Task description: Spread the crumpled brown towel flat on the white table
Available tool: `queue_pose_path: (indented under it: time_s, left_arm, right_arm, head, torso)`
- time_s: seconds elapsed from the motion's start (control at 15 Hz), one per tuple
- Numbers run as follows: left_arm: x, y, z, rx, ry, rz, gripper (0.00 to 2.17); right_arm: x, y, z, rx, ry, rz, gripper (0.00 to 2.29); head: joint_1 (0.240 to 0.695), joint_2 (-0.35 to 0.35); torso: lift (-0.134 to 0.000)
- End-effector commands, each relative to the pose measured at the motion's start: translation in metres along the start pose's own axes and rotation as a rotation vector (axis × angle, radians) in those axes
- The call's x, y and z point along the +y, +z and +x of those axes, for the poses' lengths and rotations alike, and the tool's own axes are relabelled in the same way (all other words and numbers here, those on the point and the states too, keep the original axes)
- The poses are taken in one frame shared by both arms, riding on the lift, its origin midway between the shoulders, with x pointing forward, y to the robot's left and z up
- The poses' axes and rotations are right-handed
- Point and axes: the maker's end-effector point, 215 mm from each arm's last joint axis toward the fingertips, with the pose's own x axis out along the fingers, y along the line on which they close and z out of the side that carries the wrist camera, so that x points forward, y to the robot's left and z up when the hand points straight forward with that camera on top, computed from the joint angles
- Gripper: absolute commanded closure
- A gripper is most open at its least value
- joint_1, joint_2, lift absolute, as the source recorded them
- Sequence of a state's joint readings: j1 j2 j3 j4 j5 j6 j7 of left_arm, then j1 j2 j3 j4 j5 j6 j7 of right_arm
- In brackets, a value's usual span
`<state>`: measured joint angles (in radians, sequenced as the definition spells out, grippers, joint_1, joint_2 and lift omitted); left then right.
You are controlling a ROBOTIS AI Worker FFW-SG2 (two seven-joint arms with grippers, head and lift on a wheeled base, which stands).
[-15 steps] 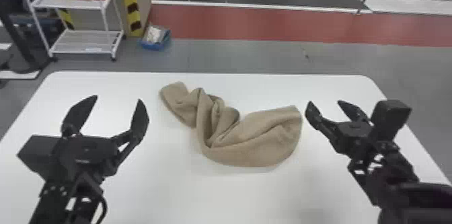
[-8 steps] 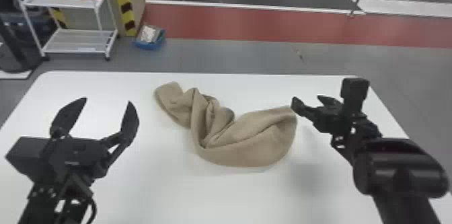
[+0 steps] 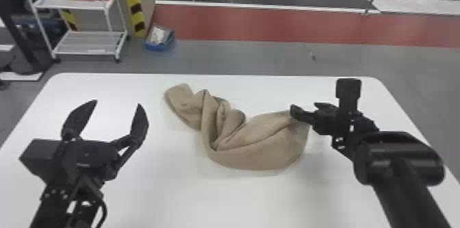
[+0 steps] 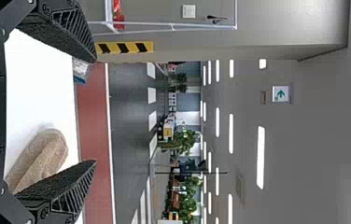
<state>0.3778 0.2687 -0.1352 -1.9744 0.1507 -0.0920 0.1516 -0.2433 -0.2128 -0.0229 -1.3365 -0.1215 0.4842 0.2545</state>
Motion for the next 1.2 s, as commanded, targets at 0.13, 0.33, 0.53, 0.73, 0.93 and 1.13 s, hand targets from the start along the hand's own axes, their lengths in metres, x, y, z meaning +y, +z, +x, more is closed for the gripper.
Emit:
queue_pose_path:
  time_s: [0.13,0.33,0.53,0.73,0.93,1.13]
  left_arm:
    - [0.001,0.001,-0.002,-0.012,-0.001,-0.004,0.13]
    - [0.001,0.000,-0.004,-0.009,0.001,-0.004,0.13]
    - [0.000,0.001,-0.004,-0.014,-0.001,-0.006,0.13]
    - [0.000,0.003,-0.004,-0.017,-0.001,-0.007,0.13]
    - [0.001,0.002,-0.004,-0.016,0.001,-0.007,0.13]
    - [0.002,0.002,-0.004,-0.016,0.002,-0.007,0.13]
  right_arm:
    - [0.012,-0.013,0.007,0.049,0.016,-0.017,0.30]
    - [0.013,-0.026,0.006,0.090,0.018,-0.009,0.42]
    - [0.015,-0.033,0.005,0.113,0.028,0.000,0.44]
    - [0.015,-0.033,0.002,0.109,0.030,-0.004,0.53]
    - [0.020,-0.025,-0.001,0.090,0.043,-0.016,0.95]
    - [0.036,0.007,-0.018,0.013,0.061,-0.046,0.97]
  head:
    - [0.695,-0.073]
    - [0.695,-0.064]
    - [0.695,-0.063]
    - [0.695,-0.062]
    - [0.695,-0.063]
    - [0.695,-0.058]
  torso:
    - [-0.124]
    - [-0.124]
    - [-0.124]
    - [-0.124]
    - [-0.124]
    - [-0.124]
